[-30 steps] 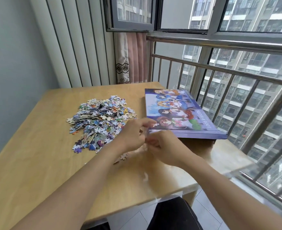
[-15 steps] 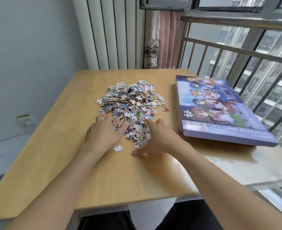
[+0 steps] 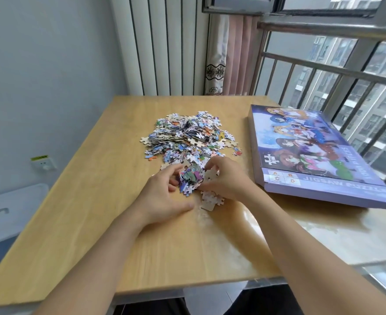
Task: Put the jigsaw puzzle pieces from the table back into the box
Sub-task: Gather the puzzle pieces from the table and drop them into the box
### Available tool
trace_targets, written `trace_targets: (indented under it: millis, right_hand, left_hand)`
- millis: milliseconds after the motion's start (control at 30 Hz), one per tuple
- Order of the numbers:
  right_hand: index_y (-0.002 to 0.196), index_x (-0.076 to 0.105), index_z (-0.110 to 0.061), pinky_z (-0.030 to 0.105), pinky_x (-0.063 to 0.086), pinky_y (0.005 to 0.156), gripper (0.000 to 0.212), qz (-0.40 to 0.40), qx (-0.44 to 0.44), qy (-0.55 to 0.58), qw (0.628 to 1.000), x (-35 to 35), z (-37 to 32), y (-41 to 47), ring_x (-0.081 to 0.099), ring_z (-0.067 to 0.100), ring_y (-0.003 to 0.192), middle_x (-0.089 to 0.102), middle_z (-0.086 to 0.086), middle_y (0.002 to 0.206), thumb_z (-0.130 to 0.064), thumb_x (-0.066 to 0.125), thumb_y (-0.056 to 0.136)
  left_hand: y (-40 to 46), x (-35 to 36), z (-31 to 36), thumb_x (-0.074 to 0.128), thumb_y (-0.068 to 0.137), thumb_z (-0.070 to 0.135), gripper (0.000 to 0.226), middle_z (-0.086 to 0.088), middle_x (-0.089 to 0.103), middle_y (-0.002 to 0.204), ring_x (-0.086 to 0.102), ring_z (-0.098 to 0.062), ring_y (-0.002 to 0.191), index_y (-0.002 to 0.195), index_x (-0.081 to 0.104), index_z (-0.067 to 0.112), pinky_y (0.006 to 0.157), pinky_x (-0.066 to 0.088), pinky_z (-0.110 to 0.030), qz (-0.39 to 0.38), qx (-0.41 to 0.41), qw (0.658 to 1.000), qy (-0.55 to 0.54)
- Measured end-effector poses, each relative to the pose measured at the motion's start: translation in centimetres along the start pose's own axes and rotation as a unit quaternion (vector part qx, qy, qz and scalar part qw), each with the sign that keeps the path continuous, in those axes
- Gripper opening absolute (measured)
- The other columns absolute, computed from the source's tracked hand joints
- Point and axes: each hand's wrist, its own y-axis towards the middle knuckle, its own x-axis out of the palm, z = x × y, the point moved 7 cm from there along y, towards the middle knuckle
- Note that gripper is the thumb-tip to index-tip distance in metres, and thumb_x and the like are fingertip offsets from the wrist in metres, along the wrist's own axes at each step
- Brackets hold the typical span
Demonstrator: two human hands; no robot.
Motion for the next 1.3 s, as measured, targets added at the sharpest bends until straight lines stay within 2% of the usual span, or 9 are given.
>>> trace_targets:
  millis: [267,400,500,767,900,967,1067,1167,1300]
  right_hand:
    - [0.102,0.060,-0.018,0.015,0.037,0.042,0.037,-0.006,0.004,0.066,0.998,-0.2,0.5,0.2,0.050,0.003,0.067,0.056,-0.001,0.092,-0.022,0.084,0.074]
    - [0.092,0.057,-0.016,0.012,0.033,0.037,0.026,-0.020,0.003,0.084,0.996,-0.4,0.3,0.5,0.048,0.010,0.059,0.056,0.001,0.089,-0.011,0.078,0.077]
    - [0.081,0.054,-0.014,0.022,0.034,0.050,0.022,-0.008,0.002,0.098,0.995,-0.6,0.4,0.4,0.044,0.016,0.062,0.053,0.005,0.083,-0.009,0.074,0.075]
    - [0.088,0.062,0.006,0.024,0.036,0.052,0.022,0.037,0.023,0.179,0.983,-2.2,2.3,-0.3,0.049,0.017,0.065,0.056,0.008,0.078,-0.002,0.076,0.073]
    - [0.083,0.061,-0.007,0.025,0.048,0.058,0.026,0.065,0.028,0.270,0.960,-2.4,3.2,-0.2,0.059,0.019,0.074,0.062,0.004,0.085,-0.005,0.082,0.068]
    - [0.093,0.067,-0.010,0.035,0.061,0.066,0.032,0.070,0.034,0.334,0.940,-2.3,3.5,-0.2,0.070,0.024,0.084,0.067,0.008,0.099,-0.008,0.086,0.068]
    - [0.094,0.071,-0.016,0.046,0.061,0.080,0.038,0.085,0.028,0.372,0.924,-2.5,3.2,-0.5,0.072,0.028,0.091,0.070,0.008,0.103,-0.017,0.093,0.064]
    - [0.088,0.071,-0.018,0.037,0.058,0.071,0.032,0.082,0.028,0.429,0.899,-2.5,2.6,-0.9,0.073,0.027,0.085,0.072,0.005,0.092,-0.013,0.093,0.066]
    - [0.088,0.071,-0.013,0.031,0.052,0.061,0.023,0.056,0.017,0.501,0.864,-1.9,1.7,-1.5,0.070,0.026,0.076,0.070,0.005,0.079,-0.001,0.085,0.075]
  left_hand:
    - [0.4,0.2,0.5,0.085,0.073,0.001,0.069,0.006,0.063,0.112,0.065,-0.012,0.087,0.122,0.056,0.040,0.078,0.053,-0.012,0.070,0.032,0.995,-0.069]
    - [0.6,-0.1,0.9,0.083,0.076,0.007,0.061,0.009,0.064,0.112,0.065,-0.012,0.087,0.109,0.056,0.050,0.076,0.057,-0.019,0.106,0.045,0.990,-0.082]
    - [0.7,-0.4,0.7,0.082,0.078,0.010,0.047,0.009,0.064,0.111,0.062,-0.006,0.087,0.111,0.062,0.036,0.070,0.056,-0.019,0.135,0.040,0.985,-0.100]
    - [0.8,-0.5,1.6,0.079,0.082,0.014,0.030,0.009,0.066,0.106,0.062,-0.007,0.093,0.105,0.067,0.029,0.066,0.050,-0.012,0.166,0.047,0.982,-0.082]
    - [1.5,-0.4,3.2,0.079,0.083,0.017,0.028,0.009,0.066,0.104,0.061,-0.004,0.090,0.105,0.067,0.031,0.066,0.051,-0.013,0.165,0.057,0.982,-0.071]
    - [1.8,-0.4,3.9,0.078,0.083,0.019,0.028,0.010,0.066,0.105,0.061,-0.004,0.091,0.106,0.067,0.030,0.069,0.052,-0.018,0.168,0.061,0.981,-0.071]
    - [1.9,-0.2,4.5,0.078,0.084,0.018,0.029,0.012,0.065,0.111,0.061,-0.005,0.096,0.107,0.066,0.029,0.070,0.053,-0.020,0.174,0.053,0.978,-0.098]
    - [2.4,0.4,4.8,0.080,0.083,0.020,0.032,0.013,0.065,0.110,0.062,-0.003,0.098,0.110,0.065,0.027,0.070,0.053,-0.014,0.167,0.038,0.975,-0.140]
    - [3.0,2.1,5.2,0.081,0.083,0.029,0.027,0.006,0.071,0.102,0.072,-0.014,0.088,0.106,0.069,0.023,0.071,0.060,-0.032,0.121,-0.018,0.964,-0.235]
